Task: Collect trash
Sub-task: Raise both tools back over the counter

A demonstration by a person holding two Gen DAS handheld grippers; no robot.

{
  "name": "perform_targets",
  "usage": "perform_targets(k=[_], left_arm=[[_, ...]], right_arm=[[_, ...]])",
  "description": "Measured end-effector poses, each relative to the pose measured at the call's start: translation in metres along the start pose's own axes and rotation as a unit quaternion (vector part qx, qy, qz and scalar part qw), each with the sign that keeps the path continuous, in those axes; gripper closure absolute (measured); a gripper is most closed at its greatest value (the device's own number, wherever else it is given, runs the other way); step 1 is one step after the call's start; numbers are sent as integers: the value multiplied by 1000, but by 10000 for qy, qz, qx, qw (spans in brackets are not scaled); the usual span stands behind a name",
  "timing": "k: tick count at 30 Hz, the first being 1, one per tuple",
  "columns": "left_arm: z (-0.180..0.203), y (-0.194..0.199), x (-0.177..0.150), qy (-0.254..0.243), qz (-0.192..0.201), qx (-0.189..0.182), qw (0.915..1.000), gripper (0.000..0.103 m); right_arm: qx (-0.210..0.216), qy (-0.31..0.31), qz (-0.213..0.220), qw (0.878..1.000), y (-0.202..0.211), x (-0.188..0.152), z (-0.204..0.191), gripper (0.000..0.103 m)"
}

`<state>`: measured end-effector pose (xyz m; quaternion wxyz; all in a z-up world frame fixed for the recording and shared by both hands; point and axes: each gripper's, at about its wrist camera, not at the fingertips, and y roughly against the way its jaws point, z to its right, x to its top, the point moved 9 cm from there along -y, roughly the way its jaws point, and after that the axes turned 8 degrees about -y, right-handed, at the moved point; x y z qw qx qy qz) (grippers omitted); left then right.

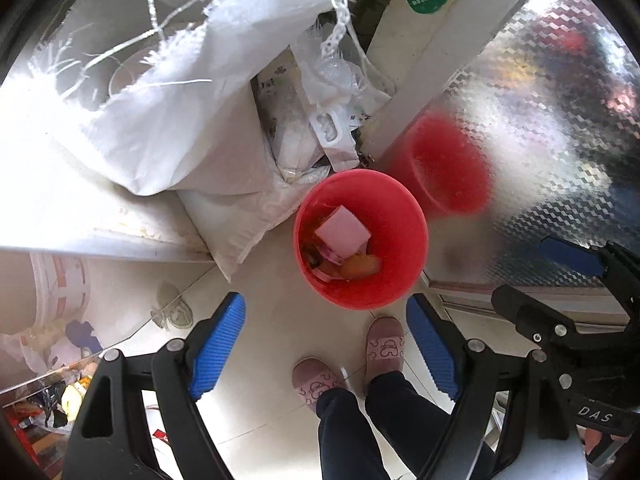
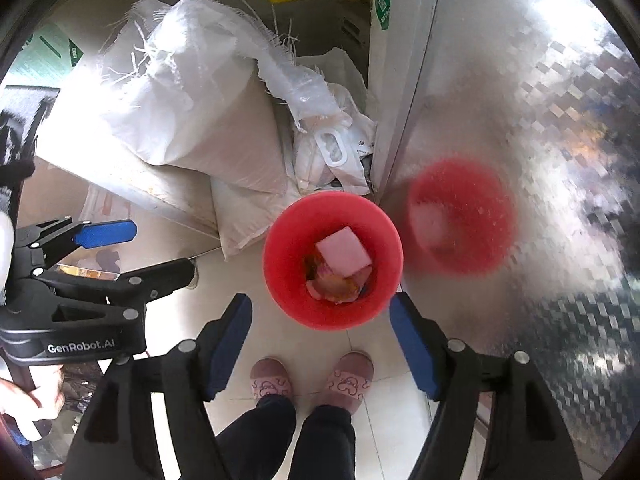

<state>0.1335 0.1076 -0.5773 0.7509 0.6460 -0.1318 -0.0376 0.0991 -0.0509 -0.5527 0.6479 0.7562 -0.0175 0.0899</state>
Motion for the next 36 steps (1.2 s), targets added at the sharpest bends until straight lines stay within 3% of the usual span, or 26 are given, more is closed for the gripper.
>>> perform_targets(k=[5, 11, 16, 20, 28, 36], left_arm=[[3, 36, -5, 36, 69, 96, 9999, 22], [7, 107, -13, 95, 150, 138, 9997, 22], [11, 176, -12, 100, 377, 142, 9991, 22], [13, 234, -4, 55, 631, 250, 9977, 22], [22, 327, 31, -206, 1087, 296, 9934, 22], [58, 373, 86, -814, 1350, 220, 9873, 22]], right_arm=[[-26, 31, 17, 10000, 28, -6, -8, 31], [-20, -24, 165, 9999, 91, -8, -24, 27], [-62, 34, 499, 9987, 158, -3, -41, 12], [-147, -27, 663, 9977, 204, 5, -53, 8], [-305, -195, 1290, 9910, 294, 32, -60, 5], [-459, -609, 1777, 9811, 351, 58, -34, 5]])
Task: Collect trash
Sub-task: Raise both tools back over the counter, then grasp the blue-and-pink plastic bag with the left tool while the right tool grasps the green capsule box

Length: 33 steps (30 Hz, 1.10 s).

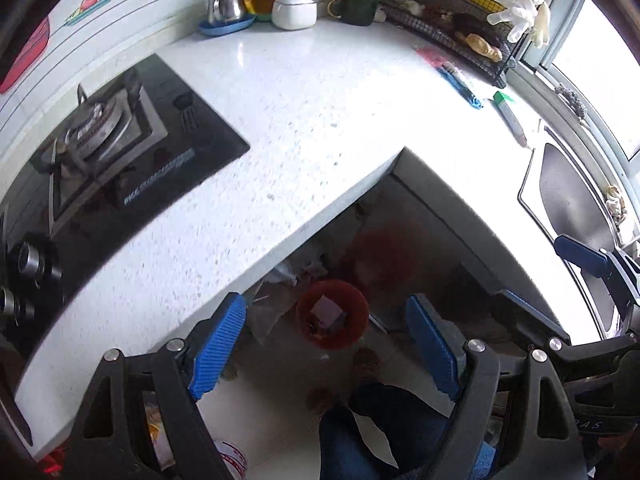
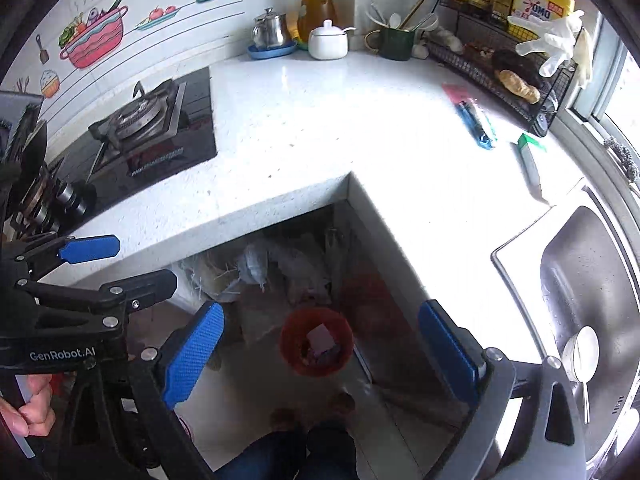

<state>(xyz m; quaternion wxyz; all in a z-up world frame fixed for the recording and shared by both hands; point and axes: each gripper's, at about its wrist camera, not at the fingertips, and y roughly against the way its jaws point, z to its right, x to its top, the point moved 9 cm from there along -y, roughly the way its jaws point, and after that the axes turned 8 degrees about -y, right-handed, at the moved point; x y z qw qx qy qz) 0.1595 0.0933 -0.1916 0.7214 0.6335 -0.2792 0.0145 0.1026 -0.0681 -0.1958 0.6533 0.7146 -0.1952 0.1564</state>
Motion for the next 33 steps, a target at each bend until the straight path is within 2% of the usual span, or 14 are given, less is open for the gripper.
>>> perform_targets(k=[6, 12, 21, 33], left_arm=[[27, -1, 60, -382, 150, -162, 9990, 22], [57, -18, 122, -759, 166, -229, 9967, 22], [115, -71, 219, -1068, 109, -550, 9927, 22], [193, -150, 295, -1563, -174, -809, 9842, 21]], right_arm=[[-167, -381, 259, 9988, 12, 37, 35, 5], [-298, -716, 361, 9963, 5, 70, 76, 5], [-601, -1086, 399, 9915, -13, 123, 152, 5], [-1092, -1753, 146, 9783, -44, 156, 253, 5]])
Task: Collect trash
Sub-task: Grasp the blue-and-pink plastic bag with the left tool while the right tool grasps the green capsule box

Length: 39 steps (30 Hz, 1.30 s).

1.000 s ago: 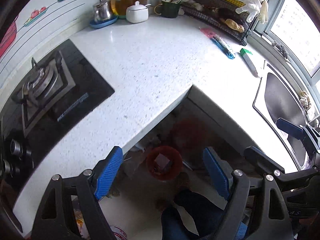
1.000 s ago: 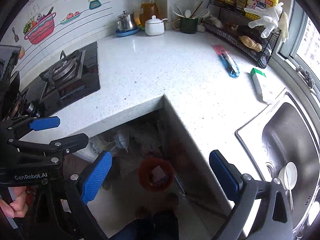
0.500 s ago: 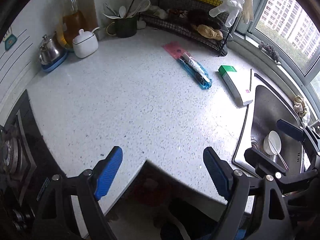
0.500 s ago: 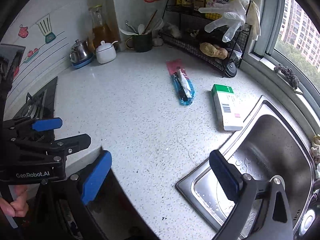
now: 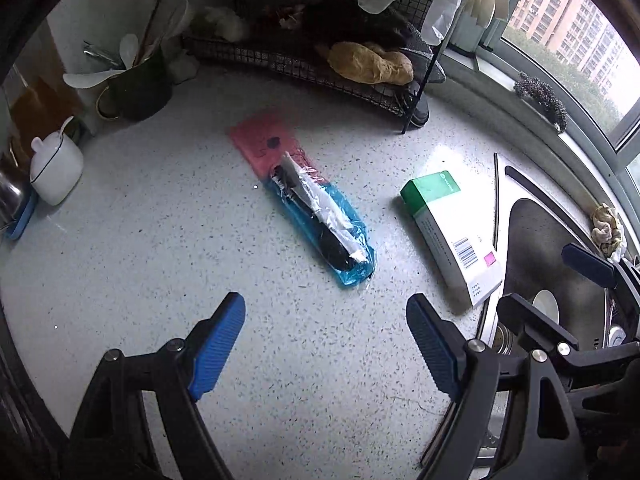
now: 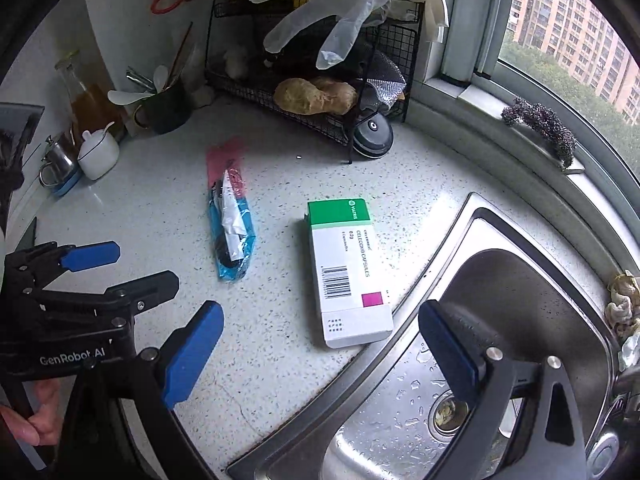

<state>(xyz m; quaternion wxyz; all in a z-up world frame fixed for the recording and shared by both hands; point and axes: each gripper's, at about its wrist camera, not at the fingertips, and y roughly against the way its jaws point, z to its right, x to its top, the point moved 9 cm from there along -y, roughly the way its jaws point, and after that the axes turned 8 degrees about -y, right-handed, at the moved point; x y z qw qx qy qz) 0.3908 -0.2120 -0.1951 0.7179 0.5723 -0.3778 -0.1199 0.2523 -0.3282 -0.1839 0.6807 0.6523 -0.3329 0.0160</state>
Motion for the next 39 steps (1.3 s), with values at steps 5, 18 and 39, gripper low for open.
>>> perform_targets(k=[5, 18, 39], left_arm=[[1, -30, 19, 50, -191, -76, 9998, 21], [-18, -90, 36, 288, -580, 97, 9979, 22], [-37, -101, 76, 476, -541, 14, 9974, 21]], right_arm=[[-88, -66, -162, 9998, -25, 14, 15, 5], [-41, -206, -698, 9973, -89, 23, 23, 5], [265, -32, -548, 9981, -87, 57, 16, 46]])
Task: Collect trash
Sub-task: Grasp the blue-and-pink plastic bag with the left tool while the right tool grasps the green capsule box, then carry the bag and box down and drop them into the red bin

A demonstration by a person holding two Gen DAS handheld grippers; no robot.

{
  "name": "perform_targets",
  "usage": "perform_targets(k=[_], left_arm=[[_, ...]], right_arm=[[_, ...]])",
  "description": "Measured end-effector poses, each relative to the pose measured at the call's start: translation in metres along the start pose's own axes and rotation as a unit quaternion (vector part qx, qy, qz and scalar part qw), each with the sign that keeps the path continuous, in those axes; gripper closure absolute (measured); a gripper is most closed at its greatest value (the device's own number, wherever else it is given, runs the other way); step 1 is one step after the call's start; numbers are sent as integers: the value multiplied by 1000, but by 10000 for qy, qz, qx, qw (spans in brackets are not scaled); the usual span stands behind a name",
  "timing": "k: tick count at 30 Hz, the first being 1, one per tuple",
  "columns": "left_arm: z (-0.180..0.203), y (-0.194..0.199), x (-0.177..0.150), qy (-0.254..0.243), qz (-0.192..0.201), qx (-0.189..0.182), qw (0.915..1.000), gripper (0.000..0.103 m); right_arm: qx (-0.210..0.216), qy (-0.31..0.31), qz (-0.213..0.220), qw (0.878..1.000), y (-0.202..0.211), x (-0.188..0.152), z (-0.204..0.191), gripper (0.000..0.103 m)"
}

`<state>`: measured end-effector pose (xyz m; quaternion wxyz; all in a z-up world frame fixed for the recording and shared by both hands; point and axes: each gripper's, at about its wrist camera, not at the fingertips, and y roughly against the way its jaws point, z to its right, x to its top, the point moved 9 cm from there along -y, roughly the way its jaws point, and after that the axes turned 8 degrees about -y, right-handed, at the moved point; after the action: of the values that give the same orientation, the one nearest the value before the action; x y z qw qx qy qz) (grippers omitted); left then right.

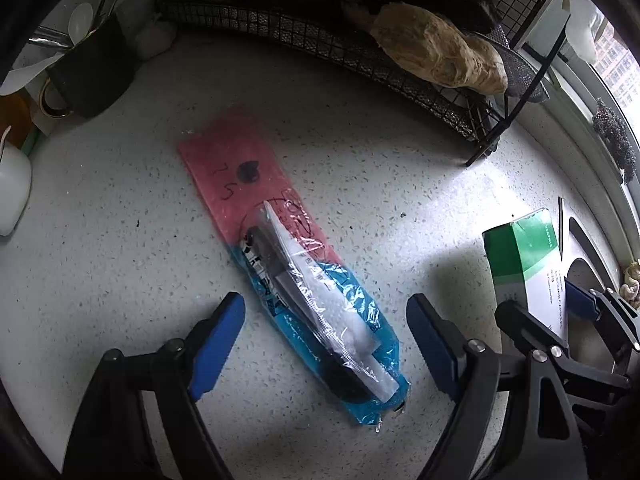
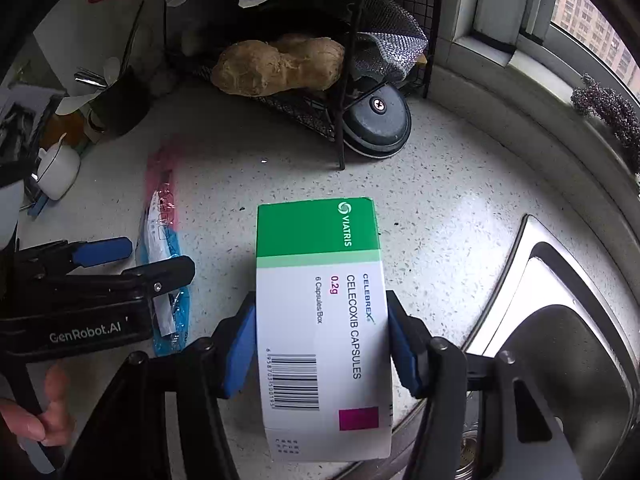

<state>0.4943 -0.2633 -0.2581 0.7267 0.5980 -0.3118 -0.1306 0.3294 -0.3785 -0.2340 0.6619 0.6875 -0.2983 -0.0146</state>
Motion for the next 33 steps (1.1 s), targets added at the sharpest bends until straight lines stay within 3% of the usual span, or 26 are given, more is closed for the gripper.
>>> perform_targets(k=[9, 16, 18, 20, 22, 25, 33], left_arm=[[-16, -16, 22, 142, -33, 329, 9994, 21], [-19, -18, 17, 8, -30, 653, 9979, 24], [-15, -15, 14, -54, 30, 642, 9979, 34], [-14, -12, 13, -81, 70, 624, 9980, 58], [-10, -10, 10, -96, 66, 586, 9982, 71], [-4, -7, 0, -159, 83, 441, 9989, 84], [5, 16, -37, -165, 178, 169, 9996, 89]], right_arm=[[29, 43, -65, 10000, -16, 18, -3, 46], [77, -75, -113, 9999, -22, 13, 2, 46], [91, -88, -131, 9998, -21, 7, 4, 46], [97, -85, -131, 9998, -20, 3, 3, 46], [130, -113, -144, 9997, -19, 0, 4, 46], [145, -128, -138, 9997, -16, -3, 4, 46], [68, 18, -25, 10000, 6, -14, -5, 46]])
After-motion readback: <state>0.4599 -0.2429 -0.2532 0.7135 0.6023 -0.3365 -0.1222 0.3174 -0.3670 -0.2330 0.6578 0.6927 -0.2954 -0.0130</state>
